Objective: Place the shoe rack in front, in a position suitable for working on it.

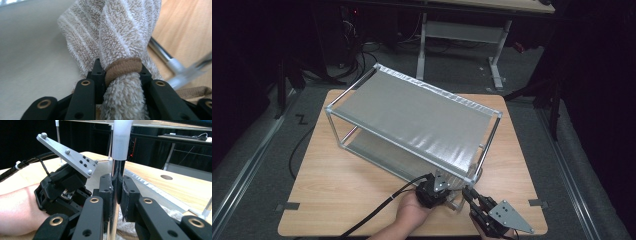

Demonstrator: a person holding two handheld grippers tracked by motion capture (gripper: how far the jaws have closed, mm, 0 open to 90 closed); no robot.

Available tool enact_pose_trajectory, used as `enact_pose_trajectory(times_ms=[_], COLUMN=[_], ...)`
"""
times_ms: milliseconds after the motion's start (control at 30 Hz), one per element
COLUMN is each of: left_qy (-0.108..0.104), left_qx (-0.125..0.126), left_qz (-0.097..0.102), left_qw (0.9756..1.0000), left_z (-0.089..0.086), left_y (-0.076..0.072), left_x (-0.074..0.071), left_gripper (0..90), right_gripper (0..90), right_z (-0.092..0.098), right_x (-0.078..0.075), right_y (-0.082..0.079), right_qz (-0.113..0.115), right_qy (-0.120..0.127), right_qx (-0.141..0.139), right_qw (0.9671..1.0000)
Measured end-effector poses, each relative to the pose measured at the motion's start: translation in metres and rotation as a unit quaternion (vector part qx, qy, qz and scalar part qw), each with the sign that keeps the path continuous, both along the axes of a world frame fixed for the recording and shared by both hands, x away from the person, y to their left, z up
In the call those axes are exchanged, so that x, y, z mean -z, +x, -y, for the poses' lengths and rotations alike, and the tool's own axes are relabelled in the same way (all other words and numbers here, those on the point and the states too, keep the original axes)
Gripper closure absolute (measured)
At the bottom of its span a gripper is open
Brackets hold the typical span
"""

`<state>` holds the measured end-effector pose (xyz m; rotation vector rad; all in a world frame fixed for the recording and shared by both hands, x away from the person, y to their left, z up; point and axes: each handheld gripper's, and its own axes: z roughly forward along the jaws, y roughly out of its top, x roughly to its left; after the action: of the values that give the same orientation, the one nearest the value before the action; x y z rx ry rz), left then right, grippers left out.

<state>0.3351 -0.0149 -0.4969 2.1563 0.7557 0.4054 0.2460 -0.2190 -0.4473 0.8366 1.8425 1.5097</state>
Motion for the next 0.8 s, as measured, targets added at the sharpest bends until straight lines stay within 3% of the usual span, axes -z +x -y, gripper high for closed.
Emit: enact_pose_trajectory(times_ms=[67,467,533,767,800], left_qy=[-0.007,0.026,0.020,0.034,0.029], left_qx=[-0.003,-0.044,-0.054,-0.071,-0.072], left_qz=[-0.002,0.014,0.012,0.012,0.005], left_qw=[1.0000,0.9986,0.9983,0.9968,0.9970], left_z=[-0.003,-0.032,-0.037,-0.061,-0.065], left_y=[0.003,0.023,0.026,0.038,0.039], left_x=[0.001,0.000,0.000,0.000,0.001], left_gripper=[68.7,69.0,69.0,69.0,69.0], right_gripper=[81.2,81.1,81.1,81.1,81.1], right_z=[0.000,0.000,0.000,0.000,0.000], right_x=[0.000,0.000,0.000,0.000,0.000], right_y=[0.000,0.000,0.000,0.000,0.000], right_qz=[0.000,0.000,0.001,0.001,0.001], right_qy=[0.000,-0.002,-0.001,-0.002,-0.002], right_qx=[0.000,-0.001,-0.001,-0.002,-0.002], right_qw=[1.0000,1.0000,1.0000,1.0000,1.0000])
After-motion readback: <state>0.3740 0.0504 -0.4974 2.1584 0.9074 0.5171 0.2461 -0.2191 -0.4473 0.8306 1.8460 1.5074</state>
